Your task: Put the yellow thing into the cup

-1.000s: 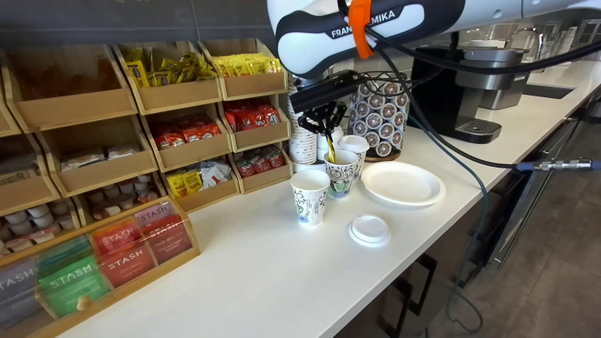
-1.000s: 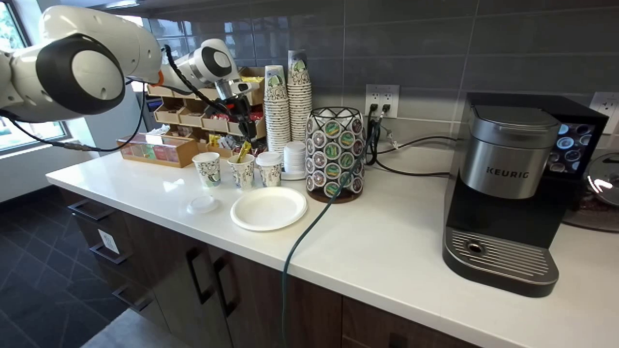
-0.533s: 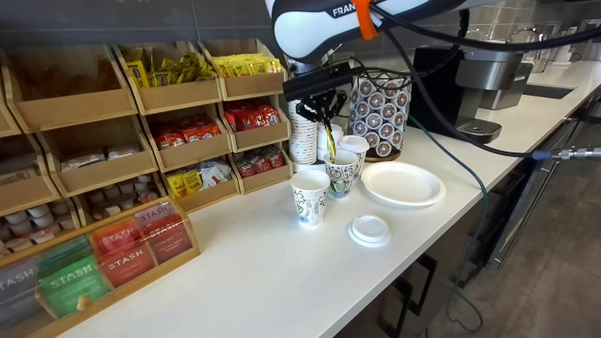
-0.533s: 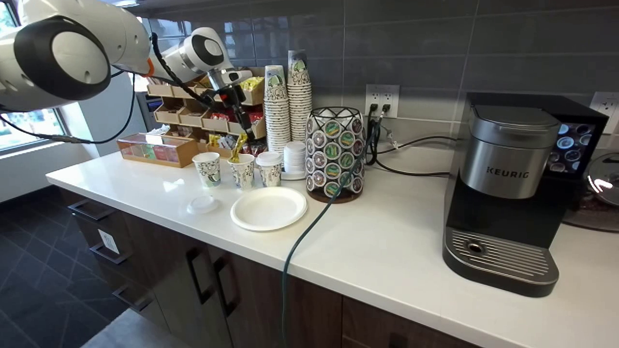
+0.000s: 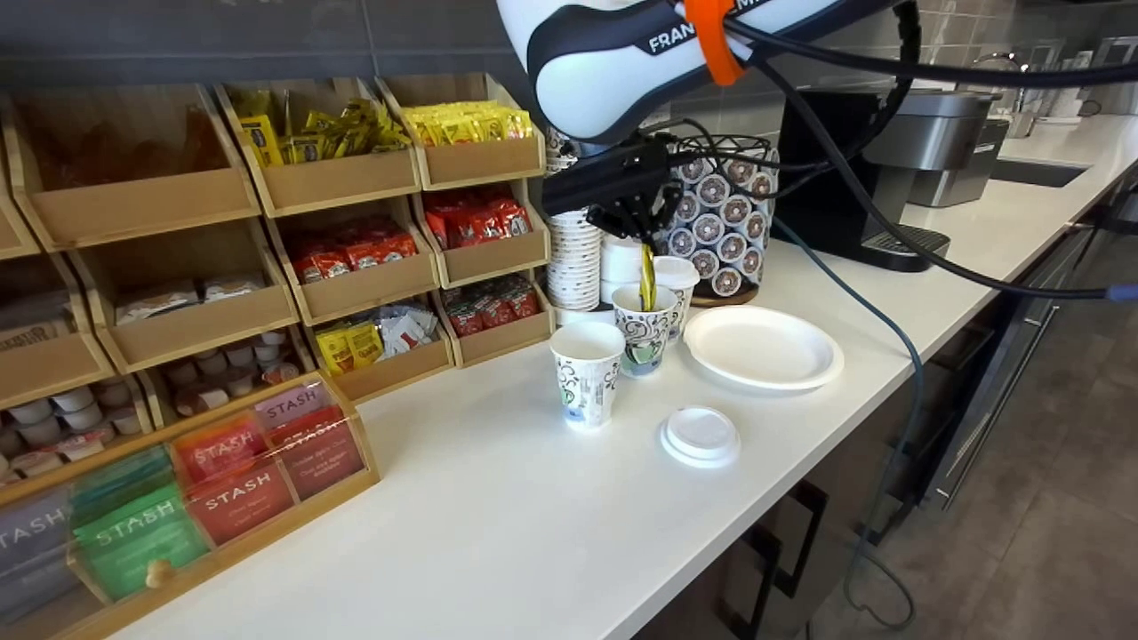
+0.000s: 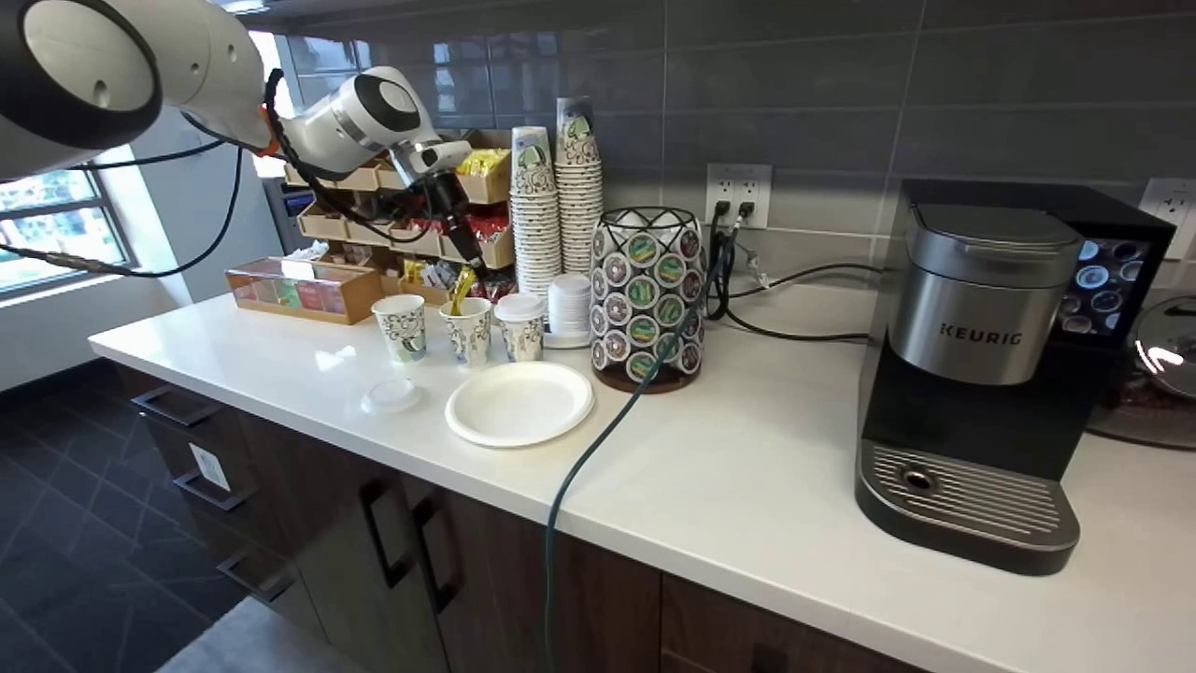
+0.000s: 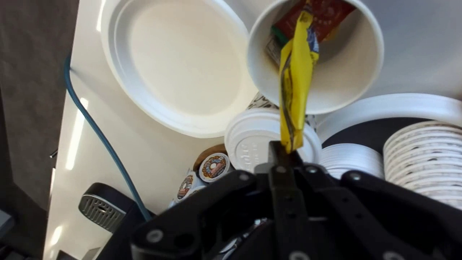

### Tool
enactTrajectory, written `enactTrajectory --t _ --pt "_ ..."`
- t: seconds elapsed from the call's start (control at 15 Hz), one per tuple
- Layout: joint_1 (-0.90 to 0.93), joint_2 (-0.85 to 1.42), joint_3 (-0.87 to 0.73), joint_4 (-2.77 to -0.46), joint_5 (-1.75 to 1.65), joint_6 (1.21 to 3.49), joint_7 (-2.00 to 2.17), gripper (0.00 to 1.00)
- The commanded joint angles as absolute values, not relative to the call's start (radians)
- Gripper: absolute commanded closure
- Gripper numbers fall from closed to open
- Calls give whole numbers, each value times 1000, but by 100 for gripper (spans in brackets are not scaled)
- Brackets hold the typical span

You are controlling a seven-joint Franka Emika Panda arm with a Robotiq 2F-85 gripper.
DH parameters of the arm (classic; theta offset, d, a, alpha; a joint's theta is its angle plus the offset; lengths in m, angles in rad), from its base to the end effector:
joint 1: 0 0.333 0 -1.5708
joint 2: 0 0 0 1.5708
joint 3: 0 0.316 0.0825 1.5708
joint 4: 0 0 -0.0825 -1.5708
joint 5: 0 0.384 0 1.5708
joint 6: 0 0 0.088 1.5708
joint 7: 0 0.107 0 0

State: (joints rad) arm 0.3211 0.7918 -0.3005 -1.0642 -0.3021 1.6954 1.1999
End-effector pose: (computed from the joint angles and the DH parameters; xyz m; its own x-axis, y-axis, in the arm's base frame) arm 0.7428 0.0593 0.3741 0.5144 -0.7608 0.3958 -0.8545 -0.4154 0.3120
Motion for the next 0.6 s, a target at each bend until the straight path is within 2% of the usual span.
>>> enactTrajectory --t 0.0,0.27,0.53 --pt "337 693 -277 -1241 -386 1757 1321 73" --pt "320 593 -223 -1365 -436 1841 1306 44" --pt "255 430 -142 -1535 -393 2024 1182 16"
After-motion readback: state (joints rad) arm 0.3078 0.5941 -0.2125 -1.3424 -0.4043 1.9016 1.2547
